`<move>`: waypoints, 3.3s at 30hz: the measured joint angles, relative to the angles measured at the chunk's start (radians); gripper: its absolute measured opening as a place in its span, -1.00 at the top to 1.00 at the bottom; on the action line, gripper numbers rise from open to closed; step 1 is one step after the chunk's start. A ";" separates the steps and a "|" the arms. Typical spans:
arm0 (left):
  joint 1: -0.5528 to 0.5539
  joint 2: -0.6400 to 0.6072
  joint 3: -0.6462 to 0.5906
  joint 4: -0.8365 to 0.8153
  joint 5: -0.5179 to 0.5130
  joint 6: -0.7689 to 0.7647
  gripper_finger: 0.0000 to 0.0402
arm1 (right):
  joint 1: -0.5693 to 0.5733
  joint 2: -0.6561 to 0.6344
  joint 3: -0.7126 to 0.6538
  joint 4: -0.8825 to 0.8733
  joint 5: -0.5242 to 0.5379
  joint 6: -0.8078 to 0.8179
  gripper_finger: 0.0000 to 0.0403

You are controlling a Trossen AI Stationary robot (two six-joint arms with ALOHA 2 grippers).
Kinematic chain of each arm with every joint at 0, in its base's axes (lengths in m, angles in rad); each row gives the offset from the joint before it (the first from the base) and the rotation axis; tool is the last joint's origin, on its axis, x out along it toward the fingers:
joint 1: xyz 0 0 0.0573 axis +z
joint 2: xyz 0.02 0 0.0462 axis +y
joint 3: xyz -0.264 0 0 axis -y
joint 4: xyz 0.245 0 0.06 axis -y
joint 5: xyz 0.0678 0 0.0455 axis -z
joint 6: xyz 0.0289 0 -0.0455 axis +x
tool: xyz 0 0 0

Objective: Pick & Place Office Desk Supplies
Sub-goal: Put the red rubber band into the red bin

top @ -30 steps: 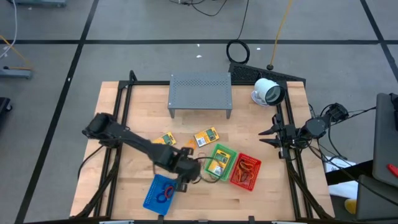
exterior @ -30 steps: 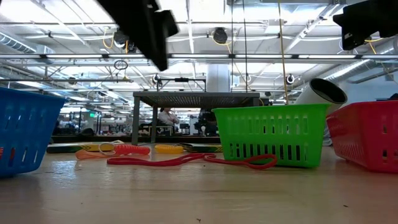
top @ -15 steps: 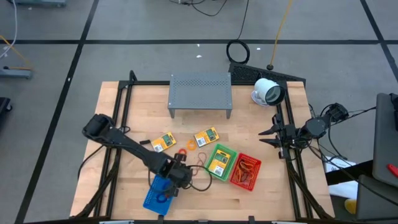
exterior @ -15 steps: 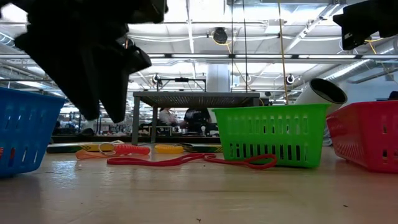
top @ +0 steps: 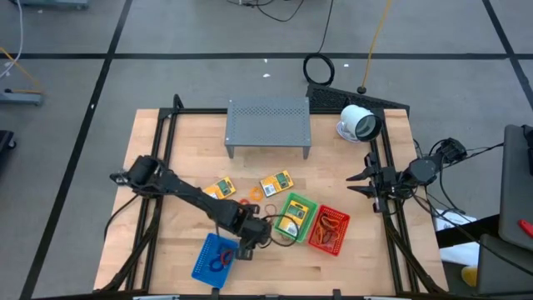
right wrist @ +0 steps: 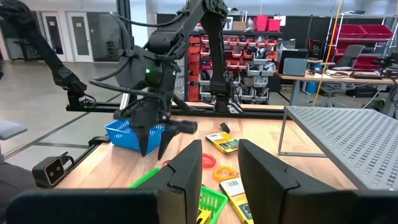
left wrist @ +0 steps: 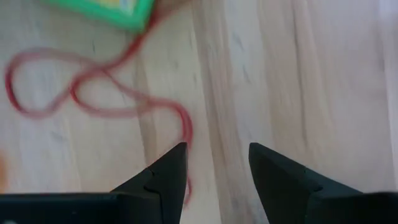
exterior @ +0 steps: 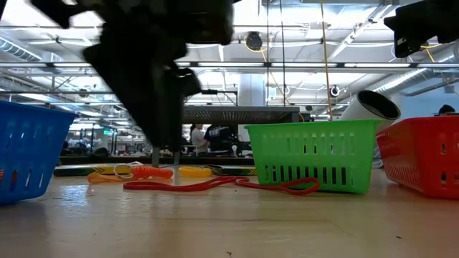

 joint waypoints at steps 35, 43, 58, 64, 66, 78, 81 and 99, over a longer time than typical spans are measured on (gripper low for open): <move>-0.002 0.157 0.069 -0.085 -0.106 -0.189 0.10 | 0.000 0.000 0.000 -0.001 0.000 0.000 0.53; 0.000 0.160 0.066 -0.085 -0.048 -0.141 0.12 | 0.000 0.000 0.000 -0.001 0.000 0.000 0.53; -0.005 0.161 0.064 -0.081 -0.113 -0.139 0.95 | 0.000 0.000 0.000 -0.001 0.000 0.000 0.53; -0.005 0.150 0.064 -0.091 -0.119 -0.123 0.98 | 0.000 0.000 0.000 -0.001 0.000 0.000 0.53; -0.005 0.140 0.064 -0.108 -0.131 -0.113 0.98 | 0.000 0.000 0.000 -0.001 0.000 0.000 0.53; -0.005 0.035 0.059 -0.217 -0.278 -0.101 0.99 | 0.000 0.000 0.000 -0.001 0.000 0.000 0.53; -0.006 0.002 0.059 -0.221 -0.324 -0.112 0.99 | 0.000 0.000 0.000 -0.001 0.000 0.000 0.53; -0.017 -0.132 0.062 0.139 -0.484 0.003 0.99 | 0.000 0.000 0.000 -0.001 0.000 0.000 0.53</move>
